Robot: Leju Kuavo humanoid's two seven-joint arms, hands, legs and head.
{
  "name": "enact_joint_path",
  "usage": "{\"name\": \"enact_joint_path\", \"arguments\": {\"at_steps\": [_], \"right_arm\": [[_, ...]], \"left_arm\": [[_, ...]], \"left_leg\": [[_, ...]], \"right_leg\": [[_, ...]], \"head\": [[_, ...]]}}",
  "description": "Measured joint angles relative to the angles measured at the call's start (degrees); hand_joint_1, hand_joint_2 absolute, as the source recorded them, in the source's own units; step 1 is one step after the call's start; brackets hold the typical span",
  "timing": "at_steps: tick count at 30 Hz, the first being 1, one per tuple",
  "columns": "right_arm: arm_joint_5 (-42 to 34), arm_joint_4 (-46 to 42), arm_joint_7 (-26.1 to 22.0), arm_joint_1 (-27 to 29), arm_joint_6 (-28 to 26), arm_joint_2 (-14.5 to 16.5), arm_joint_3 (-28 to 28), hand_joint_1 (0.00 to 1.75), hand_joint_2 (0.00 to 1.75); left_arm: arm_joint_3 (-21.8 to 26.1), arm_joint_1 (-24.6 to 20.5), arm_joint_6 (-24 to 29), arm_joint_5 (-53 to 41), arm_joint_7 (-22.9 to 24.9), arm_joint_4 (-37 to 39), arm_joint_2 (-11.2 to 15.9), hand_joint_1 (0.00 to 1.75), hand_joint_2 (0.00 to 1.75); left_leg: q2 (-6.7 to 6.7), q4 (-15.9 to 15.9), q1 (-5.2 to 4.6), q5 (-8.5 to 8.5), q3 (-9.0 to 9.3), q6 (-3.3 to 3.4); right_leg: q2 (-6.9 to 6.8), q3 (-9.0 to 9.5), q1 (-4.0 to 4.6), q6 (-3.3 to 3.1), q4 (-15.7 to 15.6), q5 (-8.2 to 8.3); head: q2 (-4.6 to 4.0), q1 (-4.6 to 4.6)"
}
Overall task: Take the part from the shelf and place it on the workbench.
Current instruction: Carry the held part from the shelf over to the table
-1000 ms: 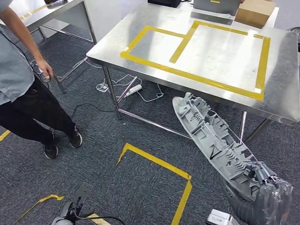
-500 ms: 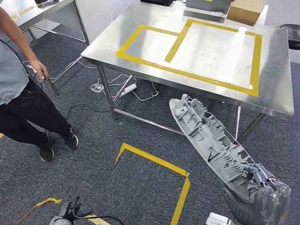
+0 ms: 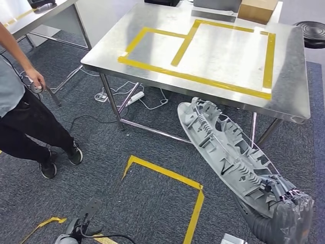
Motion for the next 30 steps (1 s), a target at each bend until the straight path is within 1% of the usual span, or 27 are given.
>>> {"name": "enact_joint_path", "arguments": {"at_steps": [1,2,4,6,7,8,10,12,14,15,16,17,18,19,20,22,23,24,25,27,28,29,30], "right_arm": [[0.0,0.0,0.0,-0.1,0.0,0.0,0.0,1.75,1.75],[0.0,0.0,0.0,-0.2,0.0,0.0,0.0,1.75,1.75],[0.0,0.0,-0.2,-0.3,0.0,-0.1,0.1,1.75,1.75],[0.0,0.0,-0.5,-0.3,0.0,-0.1,0.1,1.75,1.75],[0.0,0.0,-0.6,-0.3,0.0,-0.2,0.1,1.75,1.75],[0.0,0.0,-0.7,-0.4,0.0,-0.2,0.2,1.75,1.75],[0.0,0.0,-0.7,-0.4,0.0,-0.2,0.2,1.75,1.75],[0.0,0.0,-0.7,-0.4,0.0,-0.2,0.2,1.75,1.75],[0.0,0.0,-1.0,-0.5,0.0,-0.2,0.3,1.75,1.75],[0.0,0.0,-1.1,-0.7,0.0,-0.2,0.4,1.75,1.75],[0.1,0.0,-1.3,-0.9,0.0,-0.3,0.6,1.75,1.75],[0.1,0.0,-1.4,-1.2,0.0,-0.3,0.8,1.75,1.75],[0.2,0.0,-1.5,-1.5,0.0,-0.3,0.9,1.75,1.75],[0.2,0.0,-1.5,-1.6,0.0,-0.3,1.0,1.75,1.75],[0.2,0.0,-1.5,-1.7,0.0,-0.3,1.1,1.75,1.75],[0.2,0.0,-1.5,-1.7,0.0,-0.3,1.2,1.75,1.75],[0.2,0.0,-1.5,-1.8,0.0,-0.3,1.2,1.75,1.75],[0.2,0.0,-1.5,-1.9,0.0,-0.3,1.3,1.75,1.75],[0.2,0.0,-1.5,-2.1,0.0,-0.3,1.4,1.75,1.75],[0.2,0.0,-1.5,-2.3,0.0,-0.3,1.4,1.75,1.75],[0.2,0.0,-1.5,-2.3,0.0,-0.3,1.4,1.75,1.75],[0.2,0.0,-1.5,-2.3,0.0,-0.3,1.4,1.75,1.75],[0.2,0.0,-1.5,-2.3,0.0,-0.3,1.4,1.75,1.75]], "left_arm": [[0.0,0.0,0.0,0.0,0.0,0.0,0.0,0.00,1.75],[0.0,0.0,0.0,0.0,0.0,0.0,0.0,0.00,1.75],[0.0,0.0,-0.1,0.0,0.0,0.0,0.0,0.00,1.75],[0.0,-0.1,-0.1,-0.1,0.0,0.0,0.0,0.00,1.75],[0.0,-0.1,-0.2,-0.2,0.0,0.0,0.0,0.00,1.75],[0.0,-0.1,-0.2,-0.2,0.0,0.0,0.1,0.00,1.75],[0.0,-0.1,-0.2,-0.2,0.0,0.0,0.1,0.00,1.75],[0.0,-0.1,-0.2,-0.2,0.0,0.0,0.1,0.00,1.75],[0.0,-0.1,-0.3,-0.3,0.0,0.0,0.1,0.00,1.75],[0.0,-0.1,-0.4,-0.4,0.0,0.0,0.1,0.00,1.75],[0.0,0.0,-0.6,-0.4,0.0,0.0,0.1,0.00,1.75],[0.0,0.0,-0.7,-0.5,0.0,0.0,0.1,0.00,1.75],[0.0,0.0,-0.8,-0.5,0.0,0.0,0.1,0.00,1.75],[0.0,0.0,-0.8,-0.5,0.0,0.0,0.1,0.00,1.75],[0.0,0.0,-0.8,-0.5,0.0,0.0,0.1,0.00,1.75],[0.0,-0.1,-0.8,-0.6,0.0,0.0,0.1,0.00,1.75],[0.0,-0.1,-0.8,-0.6,0.0,0.0,0.1,0.00,1.75],[0.0,-0.2,-0.8,-0.6,0.0,0.0,0.1,0.00,1.75],[0.0,-0.2,-0.8,-0.7,0.0,0.0,0.1,0.00,1.75],[-0.1,-0.3,-0.8,-0.8,0.0,0.0,0.0,0.00,1.75],[-0.1,-0.2,-0.8,-0.9,0.0,0.0,0.0,0.00,1.75],[-0.1,-0.2,-0.9,-0.9,0.0,0.0,0.0,0.00,1.75],[-0.1,-0.2,-0.9,-1.0,0.0,0.0,0.0,0.00,1.75]], "left_leg": [[-0.08,-1.6,0.00,0.22,0.61,0.23],[-0.14,-2.0,-0.08,0.07,0.67,0.56],[-0.12,-2.0,-0.07,0.23,0.47,1.32],[-0.04,-2.1,0.07,0.39,0.47,2.01],[-0.01,-2.1,0.11,0.41,0.48,2.21],[-0.01,-2.1,0.11,0.41,0.48,2.31],[-0.01,-2.1,0.11,0.41,0.48,2.33],[-0.01,-2.1,0.10,0.42,0.47,2.38],[0.00,-2.1,0.04,0.43,0.44,2.48],[0.02,-2.1,-0.02,0.38,0.52,2.52],[0.03,-2.1,-0.06,0.30,0.65,2.49],[0.04,-2.1,-0.15,0.21,0.77,2.38],[0.04,-2.0,-0.27,0.12,0.82,2.18],[0.03,-1.9,-0.34,0.13,0.75,1.90],[0.04,-1.9,-0.40,0.20,0.64,1.61],[0.05,-2.0,-0.29,0.24,0.52,0.99],[0.06,-1.5,-0.25,-0.21,0.33,0.68],[0.07,-0.1,-0.22,-1.24,-0.30,0.38],[0.08,2.5,-0.18,-2.81,-1.47,0.13],[0.08,10.1,-0.14,-6.27,-4.94,-0.16],[0.08,12.9,-0.12,-7.03,-6.26,-0.20],[0.08,13.8,-0.12,-6.74,-6.78,-0.19],[0.08,12.6,-0.12,-5.38,-6.25,-0.13]], "right_leg": [[0.07,-0.18,0.14,0.30,0.1,0.05],[0.13,-0.34,0.24,0.57,0.1,0.12],[0.13,-0.51,0.12,1.00,0.0,0.10],[-0.11,-1.36,0.03,1.40,1.7,-1.25],[-0.23,-1.82,0.02,1.53,2.6,-1.96],[-0.32,-2.14,0.02,1.59,3.3,-2.50],[-0.33,-2.24,0.02,1.61,3.5,-2.64],[-0.34,-2.66,0.01,1.64,4.5,-3.20],[-0.35,-4.46,-0.03,1.74,8.7,-5.16],[-0.37,-4.76,-0.05,1.69,9.5,-4.81],[-0.42,-4.23,-0.06,1.61,8.7,-3.76],[-0.49,-2.90,-0.01,1.51,6.3,-2.45],[-0.53,-1.21,0.03,1.35,3.1,-0.85],[-0.53,-0.21,0.10,1.24,1.2,-0.50],[-0.46,0.05,0.21,1.09,0.7,-0.73],[-0.32,-0.04,0.20,0.54,0.4,-0.51],[-0.30,-0.03,0.12,0.20,0.3,-0.40],[-0.31,0.00,0.01,-0.16,0.1,-0.28],[-0.33,0.03,-0.10,-0.44,0.0,-0.21],[-0.34,-0.02,-0.10,-0.75,0.0,-0.22],[-0.32,-0.01,-0.10,-0.78,0.0,-0.23],[-0.28,0.00,-0.10,-0.79,0.0,-0.23],[-0.23,0.05,-0.11,-0.78,0.1,-0.23]], "head": [[0.00,0.01],[0.00,0.01],[0.00,-0.01],[0.00,0.19],[0.00,0.29],[0.00,0.39],[0.00,0.40],[0.00,0.43],[0.00,0.38],[0.00,0.36],[0.00,0.34],[0.00,0.36],[0.00,0.34],[0.00,0.30],[0.00,0.25],[0.00,0.21],[0.00,0.14],[0.00,0.06],[0.00,-0.04],[0.00,-0.16],[0.00,-0.17],[0.00,-0.17],[0.00,-0.18]]}}
